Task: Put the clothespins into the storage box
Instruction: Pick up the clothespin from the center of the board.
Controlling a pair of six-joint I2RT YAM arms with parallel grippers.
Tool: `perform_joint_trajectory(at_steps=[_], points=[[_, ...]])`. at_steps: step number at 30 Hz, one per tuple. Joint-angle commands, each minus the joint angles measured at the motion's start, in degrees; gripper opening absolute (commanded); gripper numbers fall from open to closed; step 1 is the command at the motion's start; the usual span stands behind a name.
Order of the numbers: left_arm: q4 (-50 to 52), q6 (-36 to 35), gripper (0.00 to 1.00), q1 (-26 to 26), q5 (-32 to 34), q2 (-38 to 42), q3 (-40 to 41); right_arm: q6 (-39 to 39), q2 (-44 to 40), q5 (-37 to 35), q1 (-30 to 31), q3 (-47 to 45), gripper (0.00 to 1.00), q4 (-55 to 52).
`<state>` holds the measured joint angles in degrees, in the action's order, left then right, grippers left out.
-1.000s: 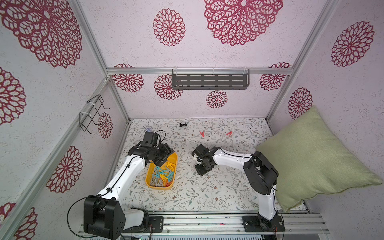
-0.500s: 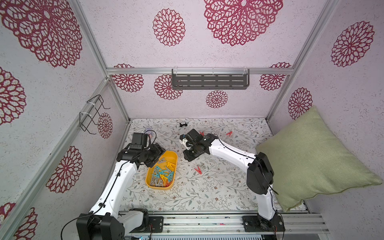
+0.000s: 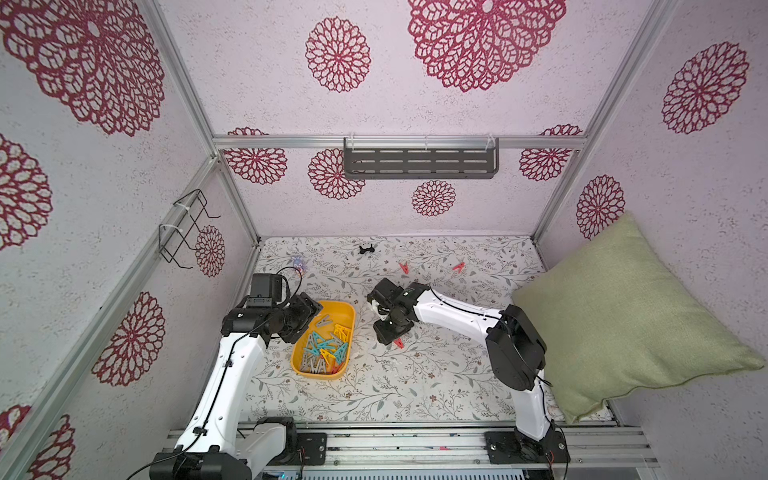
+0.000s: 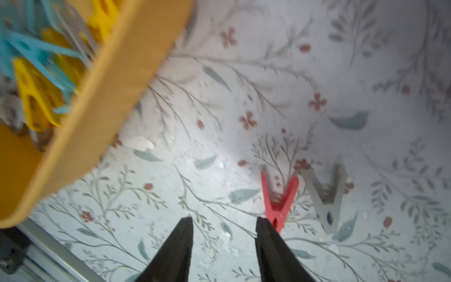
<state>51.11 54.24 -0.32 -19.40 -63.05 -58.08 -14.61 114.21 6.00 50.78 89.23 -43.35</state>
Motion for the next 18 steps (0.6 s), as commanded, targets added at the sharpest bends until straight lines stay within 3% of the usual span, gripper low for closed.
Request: perform_joint_trajectory(at_steps=[1,10,18], points=[[-2.5,0.9,0.73,-0.4,-1.8,-0.8,1.0,-0.8,-6.6,-1.0,-1.3,-5.9,0.53,3.6],[-5.0,3.1,0.73,-5.6,0.0,-4.1,-0.1,-1.0,-3.9,-1.6,-1.5,-10.4,0.52,6.8],[-5.1,3.7,0.73,-6.8,0.7,-4.5,0.0,-0.1,0.2,-2.6,-1.7,-7.9,0.36,6.2]])
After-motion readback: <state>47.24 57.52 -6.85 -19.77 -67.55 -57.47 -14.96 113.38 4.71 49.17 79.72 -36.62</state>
